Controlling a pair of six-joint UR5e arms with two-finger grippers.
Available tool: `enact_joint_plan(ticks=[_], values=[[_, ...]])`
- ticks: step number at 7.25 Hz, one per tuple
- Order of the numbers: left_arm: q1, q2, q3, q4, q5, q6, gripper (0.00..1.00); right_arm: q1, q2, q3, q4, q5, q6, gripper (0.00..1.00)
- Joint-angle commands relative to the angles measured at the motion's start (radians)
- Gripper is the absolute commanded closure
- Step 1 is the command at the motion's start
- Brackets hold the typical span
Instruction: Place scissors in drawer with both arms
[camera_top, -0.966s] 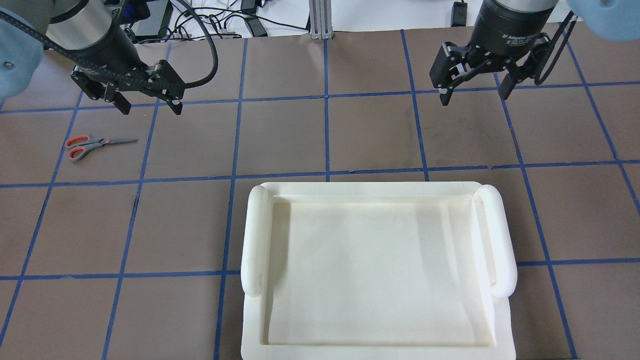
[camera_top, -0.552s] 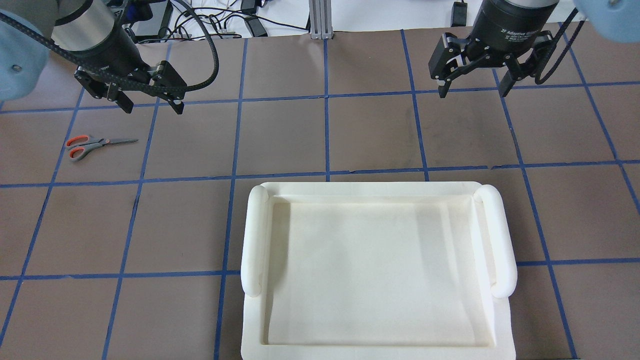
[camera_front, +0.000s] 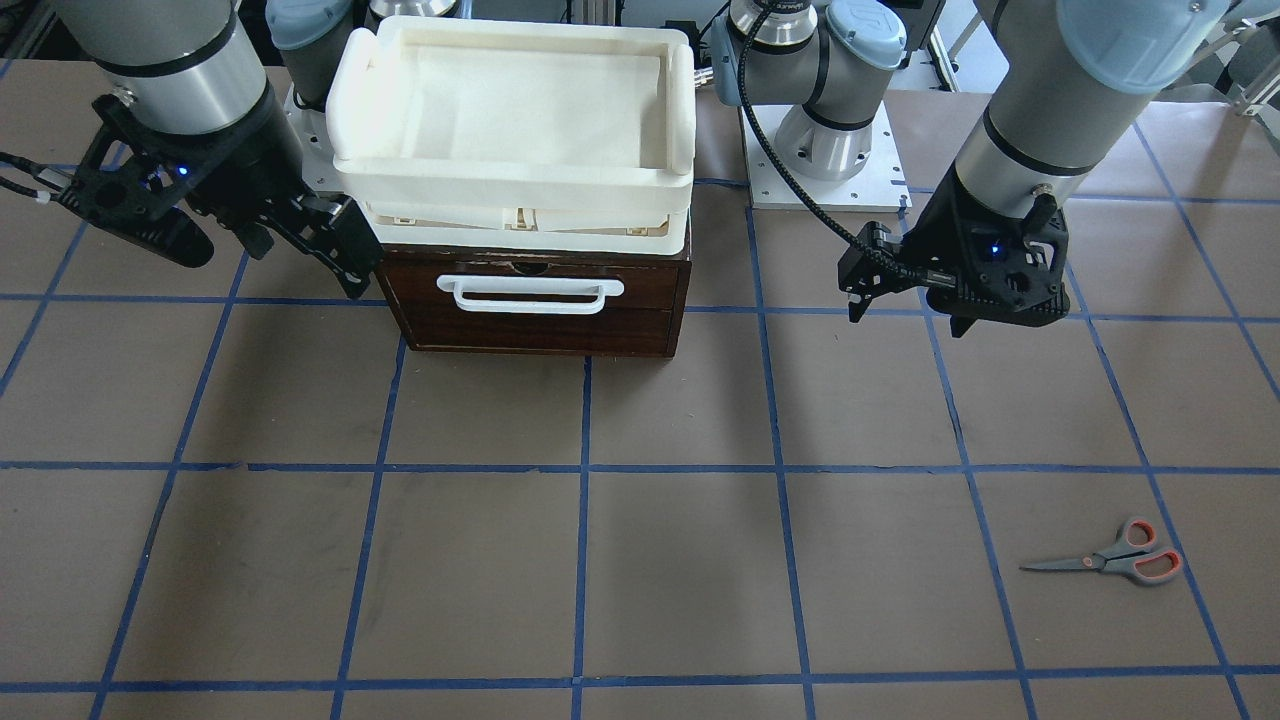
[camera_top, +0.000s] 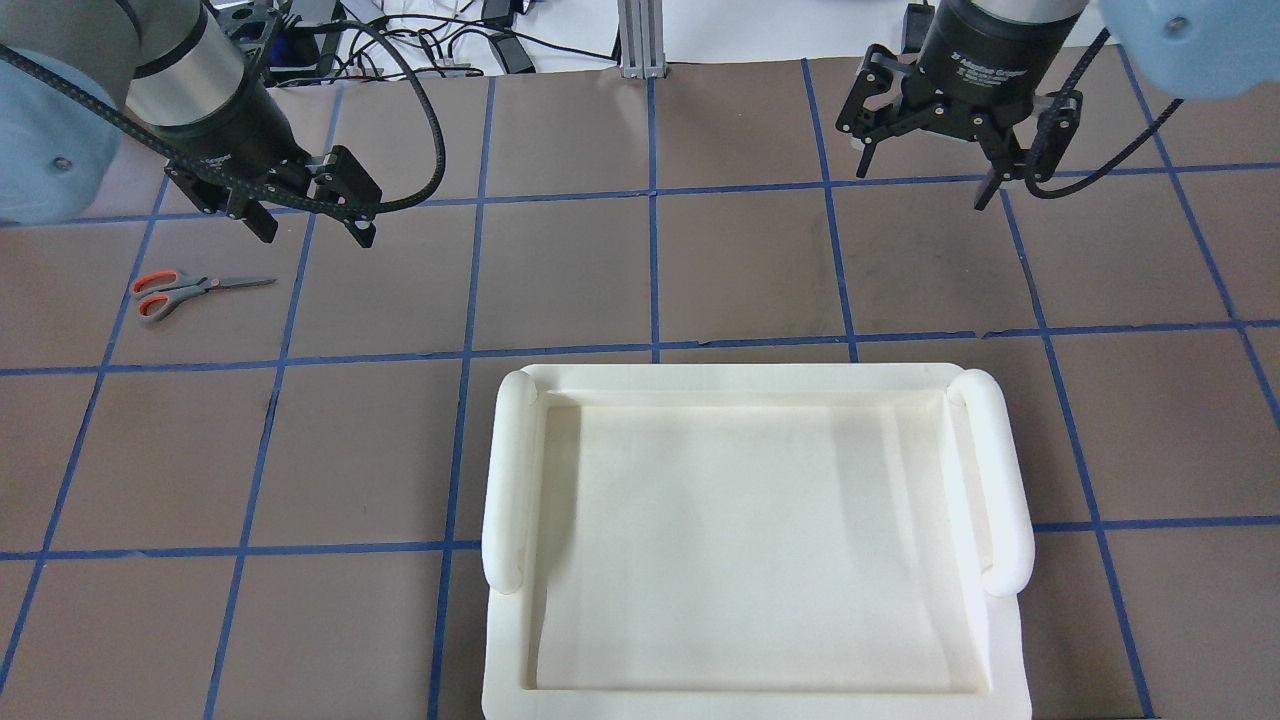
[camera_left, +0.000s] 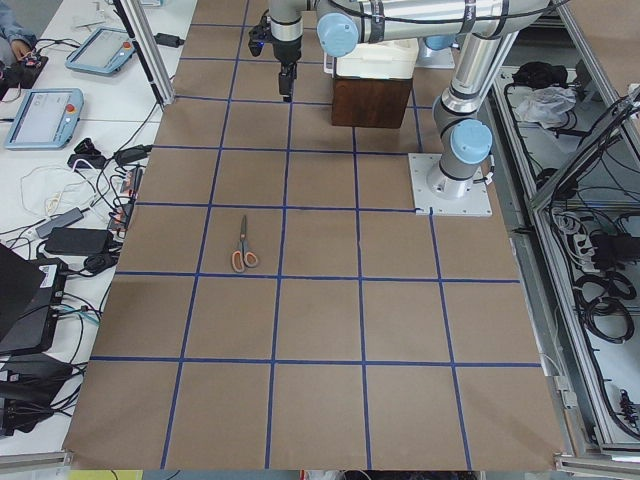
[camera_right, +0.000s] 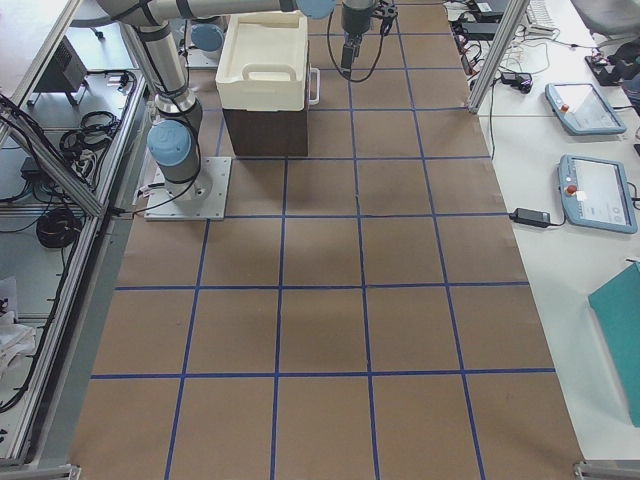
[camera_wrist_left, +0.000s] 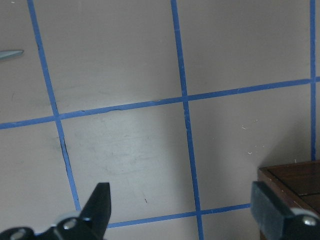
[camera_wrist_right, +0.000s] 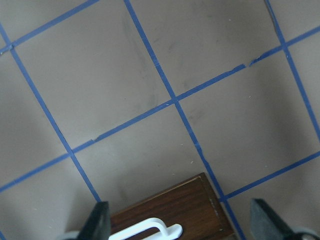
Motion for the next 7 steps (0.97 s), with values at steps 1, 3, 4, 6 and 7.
enact_joint_plan(ticks=[1, 3, 4, 6, 7], values=[[0.108, -0.052, 0.01, 0.029, 0.002, 0.226, 0.0, 0.087, 0.066, 0.001, -0.068, -0.004, 0.429, 0.0], [0.207, -0.144, 0.011, 0.144, 0.033, 0.597, 0.0, 0.148, 0.13, 0.001, -0.112, -0.005, 0.665, 0.0], [0.26, -0.204, 0.012, 0.198, 0.097, 0.939, 0.0, 0.168, 0.152, 0.001, -0.11, -0.007, 0.759, 0.0], [0.313, -0.339, 0.016, 0.395, 0.099, 1.409, 0.0, 0.205, 0.185, 0.002, -0.096, -0.007, 0.926, 0.0], [0.326, -0.403, 0.024, 0.477, 0.1, 1.597, 0.01, 0.227, 0.205, 0.004, -0.095, -0.005, 1.006, 0.0]])
